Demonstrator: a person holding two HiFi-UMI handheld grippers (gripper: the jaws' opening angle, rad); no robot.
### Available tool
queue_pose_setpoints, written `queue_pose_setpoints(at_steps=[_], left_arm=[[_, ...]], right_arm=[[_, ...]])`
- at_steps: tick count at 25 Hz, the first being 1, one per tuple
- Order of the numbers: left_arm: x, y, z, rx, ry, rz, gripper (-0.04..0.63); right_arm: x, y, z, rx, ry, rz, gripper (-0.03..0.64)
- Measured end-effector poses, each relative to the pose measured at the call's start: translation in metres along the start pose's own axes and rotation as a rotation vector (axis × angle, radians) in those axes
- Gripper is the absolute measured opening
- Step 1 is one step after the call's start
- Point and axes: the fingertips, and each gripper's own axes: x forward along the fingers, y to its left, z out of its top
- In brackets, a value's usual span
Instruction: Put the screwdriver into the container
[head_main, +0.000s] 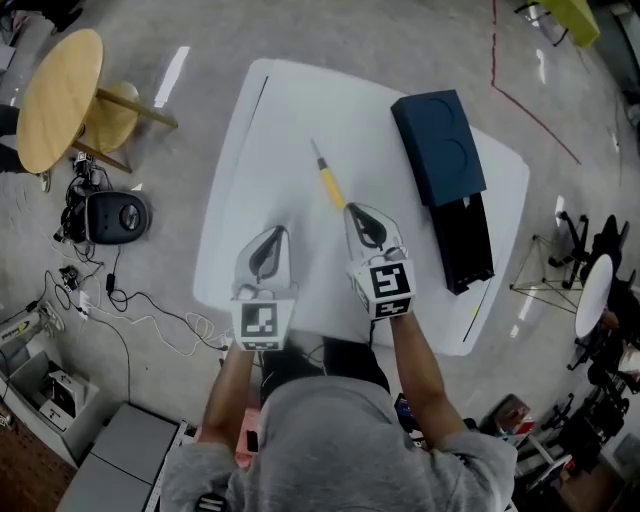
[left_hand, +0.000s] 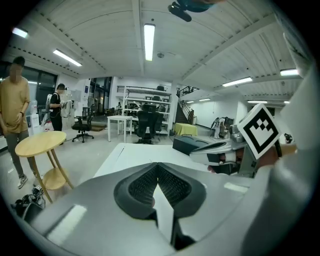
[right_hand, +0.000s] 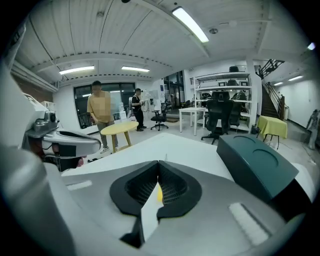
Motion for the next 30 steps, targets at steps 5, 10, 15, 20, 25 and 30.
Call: queue_pose_setpoints(at_steps=[5, 10, 15, 20, 25, 30], left_arm=[[0.015, 0.006, -0.015, -0.018, 0.024, 0.019, 0.012], [0.026, 0.008, -0.025, -0.036, 0.043, 0.034, 0.012], [0.032, 0.006, -0.033, -0.043, 0.06, 0.041, 0.012], [0.034, 0.004, -0.039, -0.047, 0.072, 0.045, 0.012], [0.033, 0.003, -0.044, -0.05, 0.079, 0.047, 0.012], [0.03, 0.003, -0.045, -0.045, 0.085, 0.057, 0.012]], right_arm=[[0.025, -0.008, -0.014, 0.0, 0.038, 0.016, 0.005], [0.046, -0.008, -0.031, 0.003, 0.103, 0.047, 0.079], [0.064, -0.008, -0.055, 0.012, 0.197, 0.06, 0.17], [0.073, -0.007, -0.063, 0.001, 0.266, 0.063, 0.175], [0.077, -0.007, -0.068, -0.034, 0.318, 0.056, 0.14], [0.079, -0.008, -0.074, -0.081, 0.357, 0.04, 0.118]])
